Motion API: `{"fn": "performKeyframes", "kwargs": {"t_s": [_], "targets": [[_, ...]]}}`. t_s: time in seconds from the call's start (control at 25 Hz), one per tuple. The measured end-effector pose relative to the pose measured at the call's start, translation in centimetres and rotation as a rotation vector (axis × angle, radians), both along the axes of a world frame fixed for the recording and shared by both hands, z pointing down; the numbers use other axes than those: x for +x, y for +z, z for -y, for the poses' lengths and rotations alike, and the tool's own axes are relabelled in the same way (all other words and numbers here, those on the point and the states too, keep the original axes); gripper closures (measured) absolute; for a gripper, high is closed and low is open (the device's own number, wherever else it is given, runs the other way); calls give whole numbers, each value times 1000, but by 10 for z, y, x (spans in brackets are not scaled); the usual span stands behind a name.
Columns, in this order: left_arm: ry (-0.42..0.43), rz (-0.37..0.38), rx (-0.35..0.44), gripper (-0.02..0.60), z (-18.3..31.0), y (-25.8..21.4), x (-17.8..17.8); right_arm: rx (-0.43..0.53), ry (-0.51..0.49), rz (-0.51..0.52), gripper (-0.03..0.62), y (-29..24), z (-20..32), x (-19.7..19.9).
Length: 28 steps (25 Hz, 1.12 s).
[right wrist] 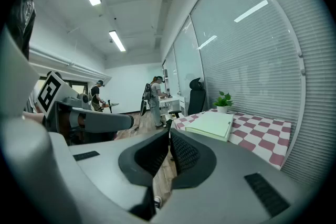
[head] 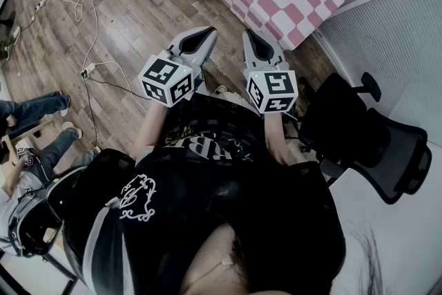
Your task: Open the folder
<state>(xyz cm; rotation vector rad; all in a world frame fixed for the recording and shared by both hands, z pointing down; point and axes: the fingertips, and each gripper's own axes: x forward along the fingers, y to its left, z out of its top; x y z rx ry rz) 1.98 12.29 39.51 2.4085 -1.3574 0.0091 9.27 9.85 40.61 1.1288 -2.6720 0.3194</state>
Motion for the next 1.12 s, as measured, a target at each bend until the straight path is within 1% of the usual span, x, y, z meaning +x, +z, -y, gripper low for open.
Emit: {"fn": "performKeyframes", "kwargs": {"t_s": [0.16,0.4,0.6,0.84,1.04,1.12], "targets": [[-1,2,-6,558,2,4,1,-3,0,-2,576,3,3,0],[-20,2,-11,558,2,8,-5,-11,9,48,576,4,5,-2],[-23,1,-20,558,6,12,-9,-19,2,55,576,6,10,-6],[-1,-2,-22,558,24,12,-15,-35,10,63,576,7,25,-15],[53,-2,-30,558,51,14,-19,-44,57,40,576,10,48,-19],[60,-4,-30,558,65,13,-25,-50,66,40,576,10,62,-24]]}}
